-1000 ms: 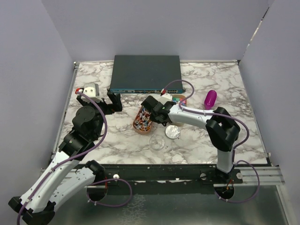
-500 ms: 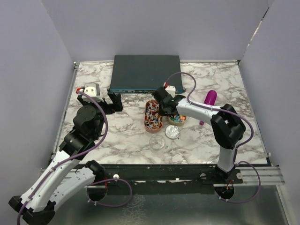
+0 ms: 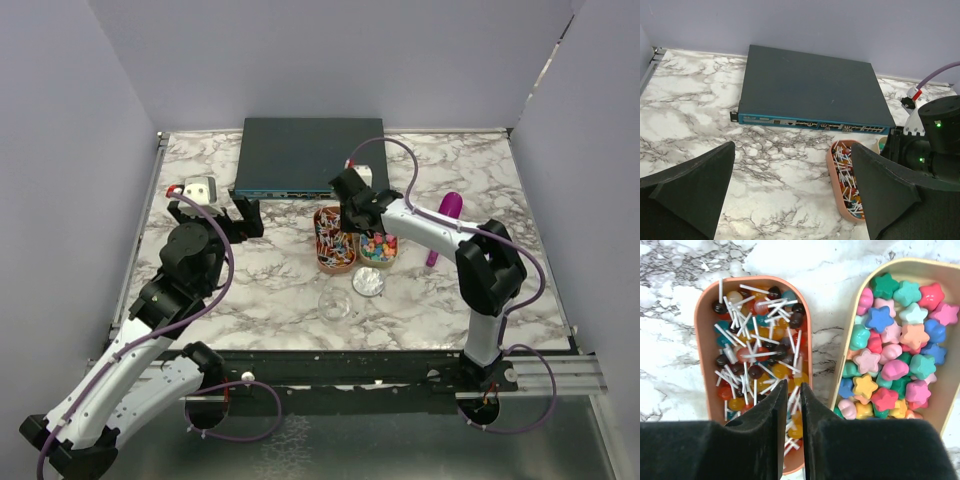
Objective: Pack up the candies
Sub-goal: Adjust the storage box at the center of the board.
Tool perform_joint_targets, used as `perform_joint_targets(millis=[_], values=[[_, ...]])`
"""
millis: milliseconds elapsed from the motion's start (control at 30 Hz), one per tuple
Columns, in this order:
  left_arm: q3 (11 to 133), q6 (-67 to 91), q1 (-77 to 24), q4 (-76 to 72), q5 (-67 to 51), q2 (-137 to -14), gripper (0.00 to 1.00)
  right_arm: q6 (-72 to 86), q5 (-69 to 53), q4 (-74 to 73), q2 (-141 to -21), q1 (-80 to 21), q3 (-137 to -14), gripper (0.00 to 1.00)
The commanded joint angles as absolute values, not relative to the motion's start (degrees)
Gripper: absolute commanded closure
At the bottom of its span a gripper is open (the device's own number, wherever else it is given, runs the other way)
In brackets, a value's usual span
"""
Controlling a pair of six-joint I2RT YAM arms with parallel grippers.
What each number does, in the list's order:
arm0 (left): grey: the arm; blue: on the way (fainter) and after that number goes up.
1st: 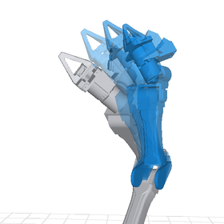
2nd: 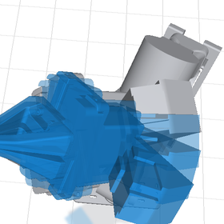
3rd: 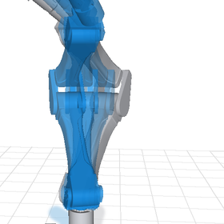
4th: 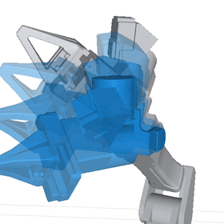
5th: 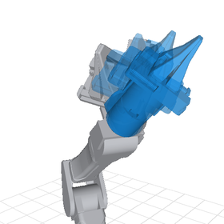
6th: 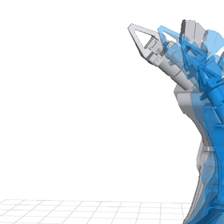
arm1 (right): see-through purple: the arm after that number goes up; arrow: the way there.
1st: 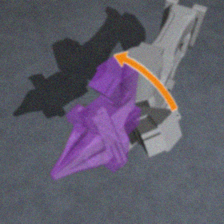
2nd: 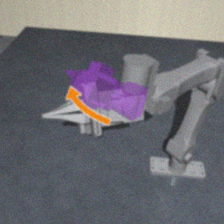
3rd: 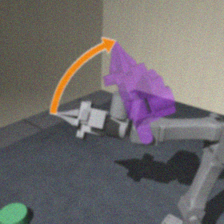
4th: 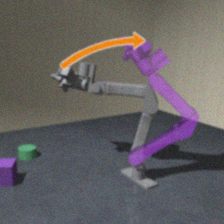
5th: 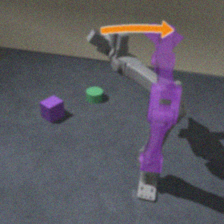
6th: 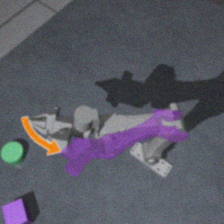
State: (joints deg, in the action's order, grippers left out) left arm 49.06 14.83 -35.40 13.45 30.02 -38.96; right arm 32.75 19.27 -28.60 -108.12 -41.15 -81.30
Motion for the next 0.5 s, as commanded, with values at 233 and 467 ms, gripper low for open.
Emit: perform_joint_targets(millis=[233, 467], values=[[49.84, 14.96, -35.77, 14.5, 29.49, -38.93, 0.01, 31.84, 22.03, -31.94, -105.95, -40.87, -83.5, 0.76], [49.86, 14.99, -35.77, 14.56, 29.51, -38.93, 0.01, 31.97, 28.54, -34.7, -104.14, -40.45, -81.99, 0.72]])
